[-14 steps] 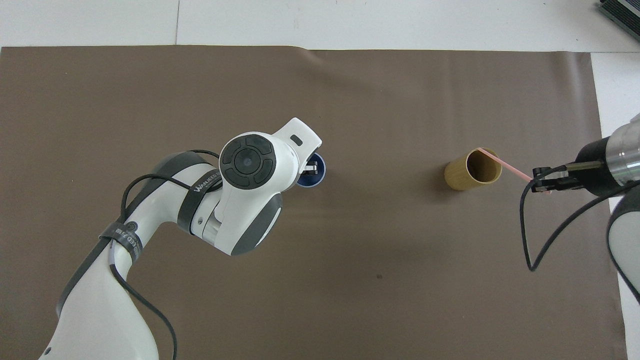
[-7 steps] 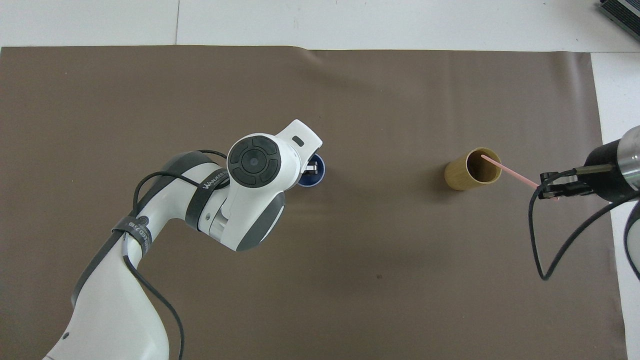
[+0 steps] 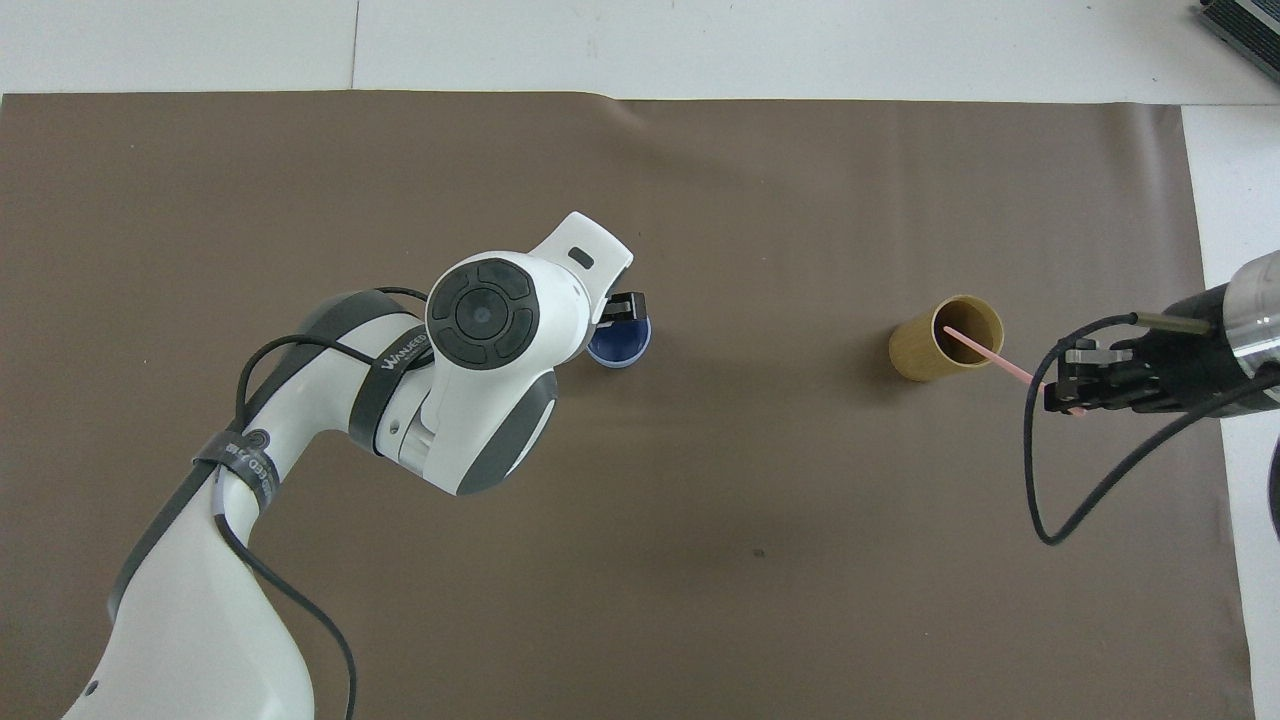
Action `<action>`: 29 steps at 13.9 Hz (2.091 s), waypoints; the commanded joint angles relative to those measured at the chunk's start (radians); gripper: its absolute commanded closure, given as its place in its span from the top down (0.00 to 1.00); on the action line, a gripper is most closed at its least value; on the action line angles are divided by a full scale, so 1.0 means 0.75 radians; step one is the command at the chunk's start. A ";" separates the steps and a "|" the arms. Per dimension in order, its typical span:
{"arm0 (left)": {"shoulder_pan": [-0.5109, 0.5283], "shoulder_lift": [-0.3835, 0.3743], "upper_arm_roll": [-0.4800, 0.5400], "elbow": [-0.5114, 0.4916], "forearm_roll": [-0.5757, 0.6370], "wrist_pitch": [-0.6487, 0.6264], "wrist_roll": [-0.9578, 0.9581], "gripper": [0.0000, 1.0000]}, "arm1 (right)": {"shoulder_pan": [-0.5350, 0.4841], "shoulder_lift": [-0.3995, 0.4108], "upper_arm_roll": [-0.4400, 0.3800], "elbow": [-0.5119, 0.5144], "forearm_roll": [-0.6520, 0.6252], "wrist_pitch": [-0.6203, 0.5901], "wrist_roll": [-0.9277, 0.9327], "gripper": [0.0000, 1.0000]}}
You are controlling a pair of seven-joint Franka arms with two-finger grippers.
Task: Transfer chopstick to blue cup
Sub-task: 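Release the cup with the left gripper while the right gripper carries the stick, then lower the pink stick into the blue cup with the right gripper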
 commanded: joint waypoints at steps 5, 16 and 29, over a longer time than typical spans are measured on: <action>0.261 -0.289 -0.003 -0.022 0.019 -0.411 0.317 1.00 | 0.138 0.071 0.044 0.082 0.142 0.082 0.465 0.00; 0.673 -0.474 0.001 -0.018 -0.061 -0.780 0.978 1.00 | 0.420 0.411 0.087 0.388 0.353 0.344 1.219 0.00; 0.693 -0.527 -0.003 0.223 -0.055 -1.081 0.968 1.00 | 0.430 0.501 0.134 0.221 0.412 0.569 1.287 0.00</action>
